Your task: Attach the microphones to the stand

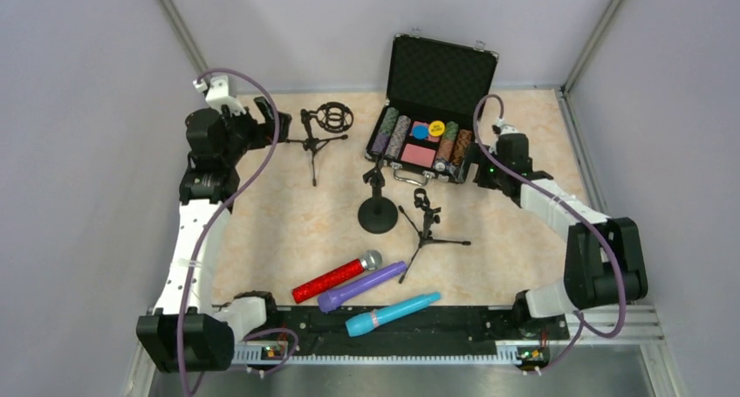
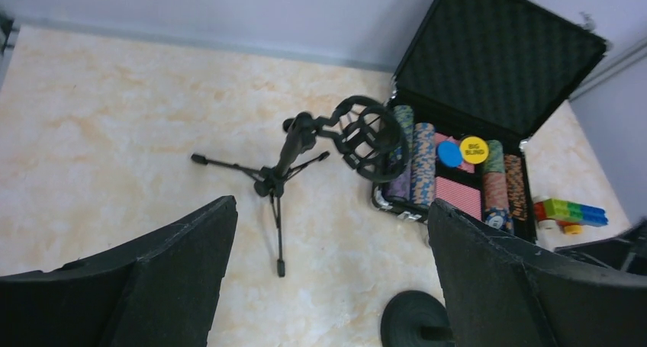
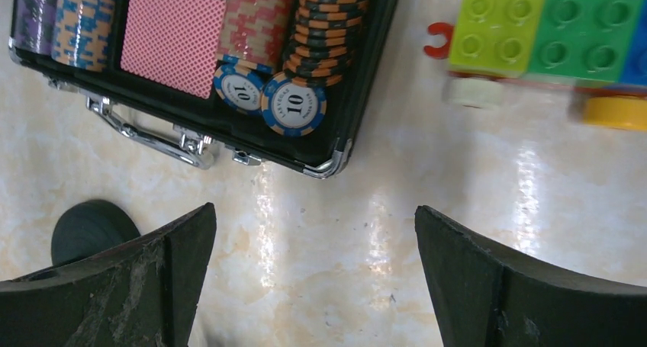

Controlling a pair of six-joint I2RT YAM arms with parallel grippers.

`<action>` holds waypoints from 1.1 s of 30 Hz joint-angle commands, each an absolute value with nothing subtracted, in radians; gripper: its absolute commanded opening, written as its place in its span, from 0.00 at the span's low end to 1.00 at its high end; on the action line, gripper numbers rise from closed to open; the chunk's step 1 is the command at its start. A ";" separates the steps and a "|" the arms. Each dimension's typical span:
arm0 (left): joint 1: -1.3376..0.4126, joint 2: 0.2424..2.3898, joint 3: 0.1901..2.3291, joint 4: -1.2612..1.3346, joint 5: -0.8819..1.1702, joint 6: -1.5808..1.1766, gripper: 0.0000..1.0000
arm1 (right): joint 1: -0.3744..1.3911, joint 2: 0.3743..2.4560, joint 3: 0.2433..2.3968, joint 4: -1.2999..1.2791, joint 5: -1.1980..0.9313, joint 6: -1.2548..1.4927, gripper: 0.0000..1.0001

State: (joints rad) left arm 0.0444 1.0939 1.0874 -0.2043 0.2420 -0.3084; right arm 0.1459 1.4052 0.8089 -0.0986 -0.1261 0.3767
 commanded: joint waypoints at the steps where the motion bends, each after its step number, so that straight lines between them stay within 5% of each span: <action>1: 0.048 1.122 1.163 -0.136 0.388 -0.273 0.99 | 0.220 1.487 0.898 -0.095 -0.112 0.337 0.99; 8: 0.048 1.171 1.112 -0.067 0.517 -0.293 0.99 | 0.300 1.570 0.959 -0.120 -0.128 0.348 0.98; 33: 0.048 1.176 1.046 -0.063 0.468 -0.317 0.99 | 0.337 1.720 0.918 -0.064 -0.058 0.410 0.92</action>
State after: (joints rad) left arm 0.0444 1.2003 1.0554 -0.1127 0.4526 -0.3119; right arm 0.3248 1.6512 0.8692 -0.0666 -0.1314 0.4145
